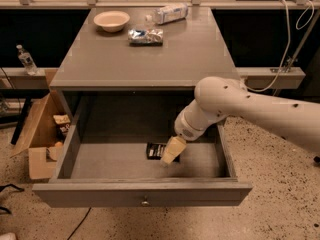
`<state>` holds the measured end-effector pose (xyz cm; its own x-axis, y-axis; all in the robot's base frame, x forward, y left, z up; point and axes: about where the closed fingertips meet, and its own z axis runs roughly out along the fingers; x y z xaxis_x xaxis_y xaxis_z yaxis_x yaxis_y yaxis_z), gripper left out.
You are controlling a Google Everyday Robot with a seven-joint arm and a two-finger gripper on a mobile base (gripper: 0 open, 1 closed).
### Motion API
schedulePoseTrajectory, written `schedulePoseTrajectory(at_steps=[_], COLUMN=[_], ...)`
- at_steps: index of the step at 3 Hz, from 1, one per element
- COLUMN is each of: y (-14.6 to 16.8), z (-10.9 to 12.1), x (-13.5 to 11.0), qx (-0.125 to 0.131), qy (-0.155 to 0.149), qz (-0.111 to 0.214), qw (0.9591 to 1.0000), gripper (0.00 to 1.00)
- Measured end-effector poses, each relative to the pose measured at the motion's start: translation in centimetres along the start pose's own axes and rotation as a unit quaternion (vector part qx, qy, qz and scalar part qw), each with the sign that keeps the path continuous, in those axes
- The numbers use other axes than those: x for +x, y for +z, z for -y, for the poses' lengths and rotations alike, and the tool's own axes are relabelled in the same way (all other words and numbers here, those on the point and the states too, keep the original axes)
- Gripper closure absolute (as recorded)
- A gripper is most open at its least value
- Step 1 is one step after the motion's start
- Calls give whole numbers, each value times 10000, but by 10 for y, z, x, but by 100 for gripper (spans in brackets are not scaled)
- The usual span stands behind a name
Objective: Pick rxbar chocolate from top drawer and place on counter
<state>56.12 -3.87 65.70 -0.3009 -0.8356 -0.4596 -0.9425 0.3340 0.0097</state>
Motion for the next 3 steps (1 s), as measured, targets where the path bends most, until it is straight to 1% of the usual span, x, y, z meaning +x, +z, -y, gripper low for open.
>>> schedulePoseTrajectory(at_steps=[1,3], y=[25,60], z=[-2,2], x=[-3,-5], qx=[-126,-138], qy=[-86,-84], qz=[-12,-23], qw=[9999,9999], gripper=[0,0])
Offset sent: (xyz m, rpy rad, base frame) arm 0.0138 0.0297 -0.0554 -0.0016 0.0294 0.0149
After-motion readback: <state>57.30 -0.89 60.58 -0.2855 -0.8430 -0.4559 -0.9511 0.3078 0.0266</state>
